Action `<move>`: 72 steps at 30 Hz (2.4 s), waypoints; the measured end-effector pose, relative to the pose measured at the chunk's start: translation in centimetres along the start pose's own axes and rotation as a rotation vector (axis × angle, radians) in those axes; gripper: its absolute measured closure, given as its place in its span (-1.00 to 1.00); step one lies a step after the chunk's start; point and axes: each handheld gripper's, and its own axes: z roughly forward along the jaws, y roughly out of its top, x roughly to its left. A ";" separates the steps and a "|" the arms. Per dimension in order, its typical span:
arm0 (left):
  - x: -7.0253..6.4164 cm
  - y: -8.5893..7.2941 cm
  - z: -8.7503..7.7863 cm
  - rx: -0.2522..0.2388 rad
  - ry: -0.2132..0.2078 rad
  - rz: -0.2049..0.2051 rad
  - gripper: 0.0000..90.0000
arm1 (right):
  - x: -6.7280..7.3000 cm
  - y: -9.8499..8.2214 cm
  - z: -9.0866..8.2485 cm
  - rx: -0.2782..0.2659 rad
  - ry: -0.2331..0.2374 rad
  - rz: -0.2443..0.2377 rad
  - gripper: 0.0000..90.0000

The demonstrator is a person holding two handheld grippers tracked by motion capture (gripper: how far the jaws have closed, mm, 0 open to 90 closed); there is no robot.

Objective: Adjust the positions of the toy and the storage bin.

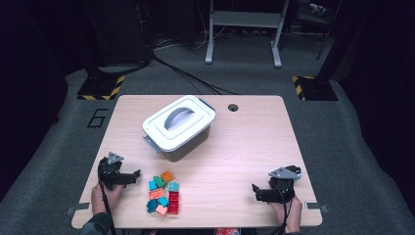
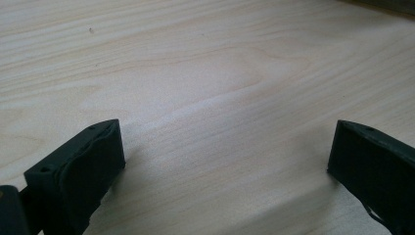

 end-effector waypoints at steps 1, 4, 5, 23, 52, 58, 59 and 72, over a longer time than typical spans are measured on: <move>0.0 0.0 0.0 0.001 0.000 0.000 -1.00 | 0.1 -0.2 0.4 0.009 0.001 -0.004 -0.89; 0.0 0.0 0.0 0.001 -0.001 0.000 -1.00 | 0.1 -0.7 1.5 0.025 0.008 -0.009 -0.87; 0.0 0.0 0.0 0.003 -0.001 0.001 -1.00 | 0.1 -0.8 1.9 0.041 0.001 -0.008 -0.88; 0.5 0.5 -0.6 0.017 -0.078 0.056 -0.86 | -0.2 -1.0 2.6 0.022 0.019 -0.021 -0.88; -1.7 13.0 -5.7 -0.154 -0.160 0.155 -0.79 | -0.7 -0.9 2.7 0.021 -0.007 -0.006 -0.86; -2.2 15.0 -5.7 -0.167 -0.165 0.179 -0.77 | -0.7 -0.9 2.7 0.018 -0.004 -0.007 -0.84; -2.3 15.3 -5.6 -0.167 -0.162 0.184 -0.77 | -0.7 -0.9 2.7 0.018 -0.004 -0.007 -0.83; -1.4 17.1 -1.7 -0.091 -0.131 0.164 -0.60 | -0.7 -0.9 2.7 0.011 -0.006 -0.009 -0.78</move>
